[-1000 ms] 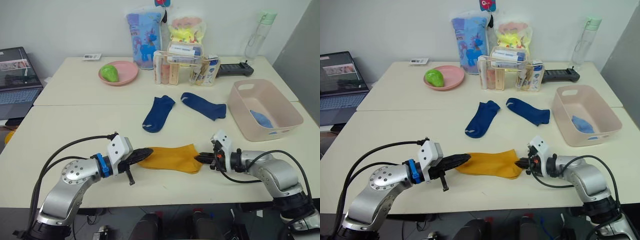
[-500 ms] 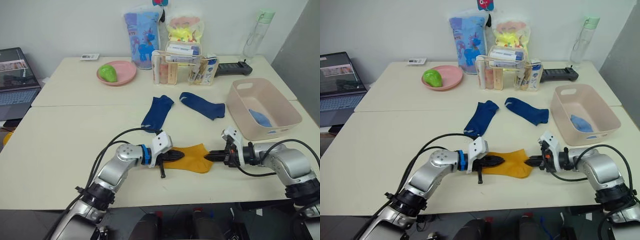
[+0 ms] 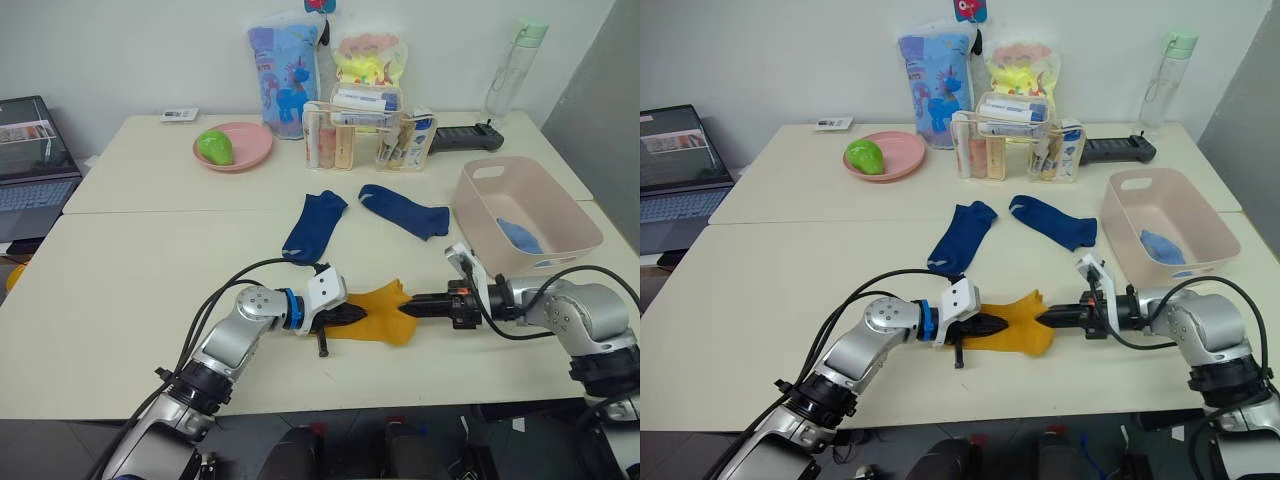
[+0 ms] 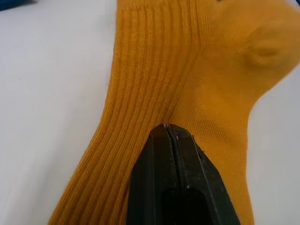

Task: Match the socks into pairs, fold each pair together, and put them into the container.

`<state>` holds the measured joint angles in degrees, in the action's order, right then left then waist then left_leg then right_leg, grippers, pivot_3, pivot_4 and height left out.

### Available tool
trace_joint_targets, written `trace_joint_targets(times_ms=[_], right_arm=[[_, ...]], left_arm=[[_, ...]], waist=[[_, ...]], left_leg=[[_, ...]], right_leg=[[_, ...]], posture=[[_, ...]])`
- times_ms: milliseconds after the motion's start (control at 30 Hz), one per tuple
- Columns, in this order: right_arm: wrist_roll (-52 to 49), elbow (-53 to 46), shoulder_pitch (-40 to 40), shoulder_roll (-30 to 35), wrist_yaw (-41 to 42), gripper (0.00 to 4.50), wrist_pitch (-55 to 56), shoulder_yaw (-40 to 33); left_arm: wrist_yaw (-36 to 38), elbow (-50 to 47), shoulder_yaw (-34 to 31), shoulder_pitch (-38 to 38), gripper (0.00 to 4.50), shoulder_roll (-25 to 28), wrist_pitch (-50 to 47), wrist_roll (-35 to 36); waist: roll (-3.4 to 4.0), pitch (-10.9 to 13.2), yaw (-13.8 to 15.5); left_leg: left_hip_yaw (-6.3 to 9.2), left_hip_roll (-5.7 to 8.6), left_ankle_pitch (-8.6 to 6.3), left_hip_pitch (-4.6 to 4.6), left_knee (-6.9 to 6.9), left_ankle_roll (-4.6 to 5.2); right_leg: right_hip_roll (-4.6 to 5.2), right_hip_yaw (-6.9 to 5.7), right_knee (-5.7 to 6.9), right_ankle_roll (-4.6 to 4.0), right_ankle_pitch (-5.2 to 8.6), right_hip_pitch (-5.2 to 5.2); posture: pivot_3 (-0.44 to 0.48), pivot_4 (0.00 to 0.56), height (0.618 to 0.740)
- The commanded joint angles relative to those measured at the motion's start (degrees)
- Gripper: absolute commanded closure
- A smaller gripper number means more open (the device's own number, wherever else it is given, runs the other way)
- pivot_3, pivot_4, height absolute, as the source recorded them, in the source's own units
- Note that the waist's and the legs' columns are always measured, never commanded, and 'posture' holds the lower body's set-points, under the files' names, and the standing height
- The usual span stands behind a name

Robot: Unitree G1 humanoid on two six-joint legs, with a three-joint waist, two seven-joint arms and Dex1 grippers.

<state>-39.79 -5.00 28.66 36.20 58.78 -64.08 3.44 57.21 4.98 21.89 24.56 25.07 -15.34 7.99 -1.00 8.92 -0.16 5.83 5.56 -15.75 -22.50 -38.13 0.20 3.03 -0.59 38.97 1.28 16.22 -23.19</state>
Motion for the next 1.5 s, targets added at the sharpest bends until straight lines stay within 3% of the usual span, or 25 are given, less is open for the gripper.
trace_joint_targets(times_ms=[33, 200, 433, 667, 800, 933, 1133, 1400, 1433, 1500], right_arm=[[-3.31, -1.39, 2.23, -1.71, -1.61, 4.48, -2.16, -2.46], [-5.75, -1.58, 3.22, -4.62, -3.38, 4.48, -4.54, -2.84], [-2.52, 1.89, 4.26, -13.17, -7.35, 4.48, -1.32, 2.30], [0.73, 5.63, 5.44, -17.46, -8.70, 4.48, 2.17, 5.15], [4.27, 8.58, 6.02, -18.92, -8.60, 4.48, 4.84, 8.71], [7.34, 11.17, 6.97, -19.82, -8.36, 4.48, 6.75, 11.47], [8.72, 13.00, 8.12, -21.62, -9.13, 4.48, 7.48, 10.30], [2.91, 8.26, 7.94, -20.40, -9.22, 1.97, 1.28, 3.42], [0.68, 7.55, 8.26, -20.60, -9.71, 1.77, -1.04, 1.04], [-1.75, 5.64, 8.50, -19.92, -10.35, 1.77, -3.84, -1.61]], left_arm=[[0.25, -0.90, -1.37, -1.15, 4.50, 2.63, -1.36, -1.05], [0.25, -1.03, -1.57, -1.81, 4.50, 3.00, -1.80, -0.87], [-0.81, -4.03, -4.69, -3.41, 4.50, 1.80, -5.53, 2.09], [1.86, -13.21, -11.95, -6.55, 4.50, 11.17, -12.33, 7.14], [5.48, -16.50, -20.54, -7.19, 4.50, 21.28, -15.05, 10.98], [5.47, -18.81, -24.98, -5.68, 4.50, 23.18, -18.17, 15.51], [4.13, -21.97, -24.81, -5.91, 4.50, 22.91, -20.67, 17.90], [2.20, -19.38, -20.76, -2.52, 4.50, 18.89, -17.61, 15.65], [2.13, -19.18, -20.37, -1.86, 4.50, 18.39, -17.62, 15.67], [2.54, -18.86, -19.49, -1.05, 4.50, 17.77, -17.39, 15.79]], waist=[[0.00, 0.00, 0.05], [0.00, 0.00, 0.06], [0.03, -0.02, -0.10], [0.05, -0.01, -0.41], [0.03, 0.03, -1.17], [0.03, 0.03, -1.02], [0.04, 0.04, -1.42], [0.04, 0.04, -1.30], [0.04, 0.04, -1.27], [0.04, 0.04, -1.38]], left_leg=[[0.01, 0.01, 0.00, 0.00, 0.00, 0.00], [0.01, 0.01, 0.00, -0.01, 0.00, 0.00], [0.02, 0.01, 0.00, 0.01, 0.01, 0.00], [0.03, -0.01, 0.00, 0.00, 0.04, -0.01], [0.03, -0.02, 0.00, -0.01, 0.08, -0.01], [0.06, 0.03, 0.00, -0.02, 0.06, 0.00], [0.04, 0.01, 0.00, -0.02, 0.06, -0.01], [0.05, 0.02, 0.00, -0.03, 0.05, -0.01], [0.05, 0.02, 0.00, -0.04, 0.05, -0.01], [0.04, 0.02, 0.00, -0.05, 0.05, -0.01]], right_leg=[[0.00, 0.00, -0.01, 0.00, 0.00, 0.00], [0.01, 0.00, -0.01, 0.00, 0.00, 0.00], [0.00, 0.00, 0.03, 0.00, 0.00, -0.03], [-0.02, 0.00, 0.03, -0.01, 0.00, -0.07], [-0.05, 0.00, 0.03, -0.01, 0.01, -0.12], [-0.01, -0.02, -0.03, -0.01, 0.01, -0.09], [-0.02, -0.01, 0.01, 0.00, 0.00, -0.11], [-0.02, -0.01, 0.00, 0.00, 0.00, -0.10], [-0.02, -0.01, 0.00, 0.00, 0.00, -0.10], [-0.02, 0.00, 0.00, -0.01, 0.00, -0.11]], posture=[[0.000, 0.150, 0.740], [0.000, 0.150, 0.740], [0.000, 0.150, 0.740], [0.000, 0.150, 0.740], [0.000, 0.150, 0.740], [0.000, 0.150, 0.740], [0.000, 0.150, 0.740], [0.000, 0.150, 0.740], [0.000, 0.150, 0.740], [0.000, 0.150, 0.740]])
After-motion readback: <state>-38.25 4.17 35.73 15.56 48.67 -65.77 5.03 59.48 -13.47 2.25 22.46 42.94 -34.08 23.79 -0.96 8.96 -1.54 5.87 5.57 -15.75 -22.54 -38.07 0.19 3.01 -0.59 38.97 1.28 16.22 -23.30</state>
